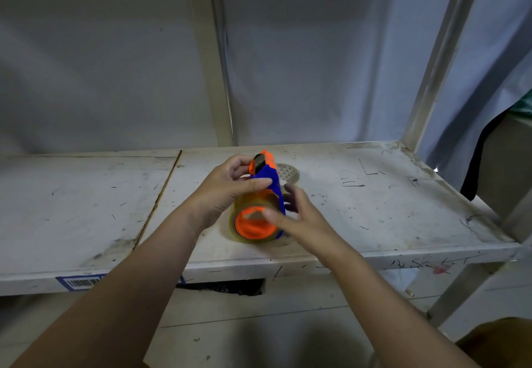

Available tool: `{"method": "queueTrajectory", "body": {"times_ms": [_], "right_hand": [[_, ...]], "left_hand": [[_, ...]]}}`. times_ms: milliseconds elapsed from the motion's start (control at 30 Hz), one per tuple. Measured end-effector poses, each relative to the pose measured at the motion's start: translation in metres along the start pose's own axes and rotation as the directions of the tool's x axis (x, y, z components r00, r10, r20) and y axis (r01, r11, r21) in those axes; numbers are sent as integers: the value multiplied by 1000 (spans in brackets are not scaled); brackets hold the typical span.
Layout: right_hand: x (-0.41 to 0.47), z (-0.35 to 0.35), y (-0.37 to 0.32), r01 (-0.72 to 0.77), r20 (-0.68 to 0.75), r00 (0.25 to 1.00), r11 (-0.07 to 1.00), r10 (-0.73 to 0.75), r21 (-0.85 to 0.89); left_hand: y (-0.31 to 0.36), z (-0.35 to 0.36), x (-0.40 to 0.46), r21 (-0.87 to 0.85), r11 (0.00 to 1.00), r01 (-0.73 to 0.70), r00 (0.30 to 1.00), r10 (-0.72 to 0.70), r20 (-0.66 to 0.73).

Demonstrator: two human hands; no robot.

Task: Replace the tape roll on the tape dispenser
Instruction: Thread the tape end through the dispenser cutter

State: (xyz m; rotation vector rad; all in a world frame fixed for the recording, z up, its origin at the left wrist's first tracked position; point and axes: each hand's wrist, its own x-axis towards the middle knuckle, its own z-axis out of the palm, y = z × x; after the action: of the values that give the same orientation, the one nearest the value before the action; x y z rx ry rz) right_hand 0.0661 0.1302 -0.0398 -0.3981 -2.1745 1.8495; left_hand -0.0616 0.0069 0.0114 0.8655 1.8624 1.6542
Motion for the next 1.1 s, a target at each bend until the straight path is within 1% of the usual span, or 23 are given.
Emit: {"method": "queueTrajectory", "body": {"times_ms": [33,67,167,267,367,467,567,667,700,767,867,933,1000,1100], "right_hand": [[1,3,4,10,39,999,999,-9,-41],[3,5,6,10,41,999,998,-7,-66],[11,12,8,-22,-30,999,995,19,-98],[19,22,7,-76,-83,994,989,66,-127],[29,32,3,-159,-159,977,982,141,-103],[37,38,1,-224,-175,962,973,210,-63],[45,39,4,-295,-157,942,955,295,28],[53,38,7,-351,-145,921,931,363,101],[55,38,8,-358,-145,917,926,373,115],[58,36,9,-366,-152,911,922,383,130],[62,32,10,-365,-176,911,928,374,78],[64,29,9,-351,-190,917,936,352,40],[65,28,9,-330,-222,923,943,316,-33],[66,28,12,-297,-256,937,928,238,-227]], "left_hand": [[-1,-3,0,-41,999,16,1000,-17,-20],[-2,-6,1,-86,995,40,998,-44,-38],[-6,-17,4,-195,974,118,987,-137,-85],[-12,-27,10,-182,961,207,962,-234,-141],[-19,-33,13,-153,945,289,935,-313,-165],[-27,-35,13,-138,922,361,904,-382,-193],[-34,-31,12,-180,900,397,848,-435,-302],[-40,-26,14,-228,896,380,789,-443,-425],[-43,-25,14,-204,898,390,767,-439,-468],[-46,-24,12,-81,895,439,736,-410,-539],[-50,-17,10,91,884,458,753,-332,-568],[-50,-12,8,190,859,475,750,-282,-599],[-52,-10,8,257,843,473,752,-233,-617],[-53,-8,7,285,833,474,747,-210,-631]]}}
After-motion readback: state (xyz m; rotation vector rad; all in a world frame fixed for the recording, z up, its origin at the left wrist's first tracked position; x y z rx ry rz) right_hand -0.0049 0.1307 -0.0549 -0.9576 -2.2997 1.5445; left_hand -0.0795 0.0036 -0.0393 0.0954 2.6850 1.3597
